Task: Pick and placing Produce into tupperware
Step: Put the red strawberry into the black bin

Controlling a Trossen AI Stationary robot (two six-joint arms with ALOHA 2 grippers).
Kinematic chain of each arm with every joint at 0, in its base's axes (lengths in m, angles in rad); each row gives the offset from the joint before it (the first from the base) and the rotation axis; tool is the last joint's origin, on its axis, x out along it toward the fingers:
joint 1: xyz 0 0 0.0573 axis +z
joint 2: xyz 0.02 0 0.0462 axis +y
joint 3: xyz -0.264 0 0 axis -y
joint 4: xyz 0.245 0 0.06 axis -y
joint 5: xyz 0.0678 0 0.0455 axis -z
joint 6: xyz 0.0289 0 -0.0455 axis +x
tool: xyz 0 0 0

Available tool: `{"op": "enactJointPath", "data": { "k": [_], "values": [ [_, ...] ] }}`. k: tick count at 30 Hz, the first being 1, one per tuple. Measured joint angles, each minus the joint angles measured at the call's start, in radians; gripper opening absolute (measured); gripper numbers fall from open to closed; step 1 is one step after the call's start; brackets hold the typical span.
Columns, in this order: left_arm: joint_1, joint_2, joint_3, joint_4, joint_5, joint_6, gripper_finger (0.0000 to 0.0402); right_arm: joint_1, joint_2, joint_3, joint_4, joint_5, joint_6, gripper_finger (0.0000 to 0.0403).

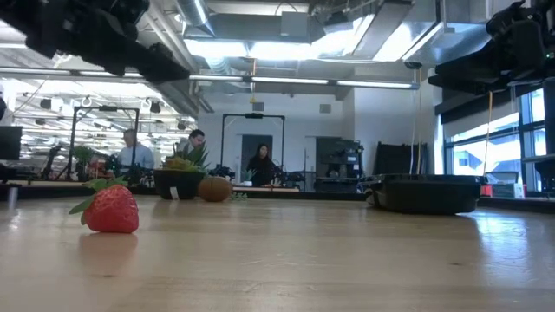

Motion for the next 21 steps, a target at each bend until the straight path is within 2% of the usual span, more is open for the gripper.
{"op": "enactJointPath", "data": {
  "k": [6,13,21],
  "values": [
    [-0.187,0.219,0.076,-0.003,-0.180,0.049,0.0302,0.000,0.000,0.000,0.000,0.001,-0.001,0.0282],
    [-0.350,0.404,0.177,-0.004,-0.222,-0.096,0.0302,0.000,0.000,0.000,-0.009,0.001,-0.002,0.0282],
    [-0.499,0.587,0.314,-0.055,-0.328,-0.211,0.0302,0.000,0.000,0.000,-0.098,0.001,0.045,0.0282]
  ]
}}
